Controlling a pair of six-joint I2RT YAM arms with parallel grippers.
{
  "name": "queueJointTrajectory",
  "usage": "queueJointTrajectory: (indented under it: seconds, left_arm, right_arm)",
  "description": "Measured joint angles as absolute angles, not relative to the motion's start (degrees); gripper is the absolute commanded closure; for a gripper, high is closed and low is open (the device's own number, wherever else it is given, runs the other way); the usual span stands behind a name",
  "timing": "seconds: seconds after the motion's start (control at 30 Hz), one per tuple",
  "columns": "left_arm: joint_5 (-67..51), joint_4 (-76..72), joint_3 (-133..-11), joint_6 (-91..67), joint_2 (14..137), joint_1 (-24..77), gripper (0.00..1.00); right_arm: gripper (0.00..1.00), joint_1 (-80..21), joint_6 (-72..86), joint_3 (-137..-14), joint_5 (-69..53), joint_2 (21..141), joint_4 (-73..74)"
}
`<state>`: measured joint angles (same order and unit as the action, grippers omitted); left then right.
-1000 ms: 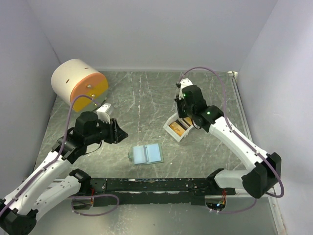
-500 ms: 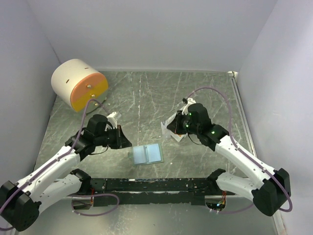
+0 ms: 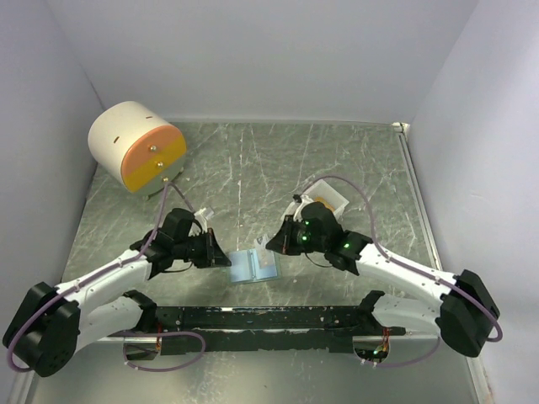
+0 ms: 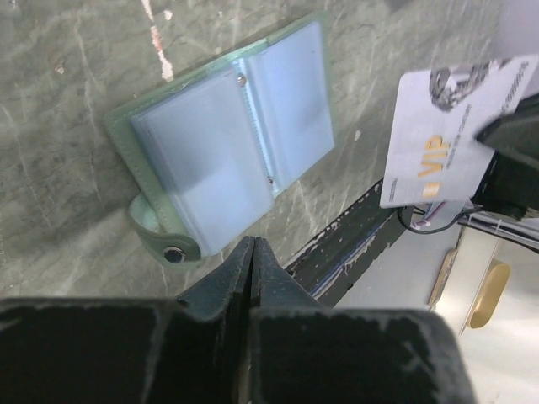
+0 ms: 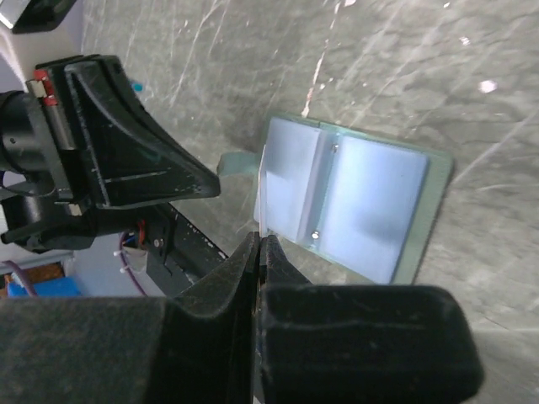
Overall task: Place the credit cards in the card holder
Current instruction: Insert the credit card into the card holder.
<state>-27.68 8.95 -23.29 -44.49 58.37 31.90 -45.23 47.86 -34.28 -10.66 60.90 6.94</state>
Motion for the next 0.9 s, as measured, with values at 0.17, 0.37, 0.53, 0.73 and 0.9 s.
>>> queueJointTrajectory:
  seconds: [0.17,0.37,0.53,0.73,0.9]
  left_arm:
    - [-27.68,6.37,-21.3,-45.17,60.53,31.9,0.87]
    - [-27.07,5.34,-19.7,-45.28,61.1,31.9,0.84]
    - [-26.37,4.69,-18.83,-44.97,62.24,31.9,0.84]
    - [-25.58,4.51,-18.15,-44.45,63.7,31.9,0.84]
    - [-24.62,4.54,-18.15,-44.18,63.72,31.9,0.84]
  right_arm:
    - [1.0,-49.34,51.05,-34.3,-8.51,66.06,3.9]
    - [1.0,-51.46,54.35,-34.39,-5.45,70.3,3.97]
    - [1.0,-52.05,56.62,-34.74,-3.16,71.13,4.25]
    - [1.0,-52.21,60.93,-36.99,-0.01,72.88,6.83]
    - [1.0,-52.49,64.84,-37.82,1.69,73.3,8.86]
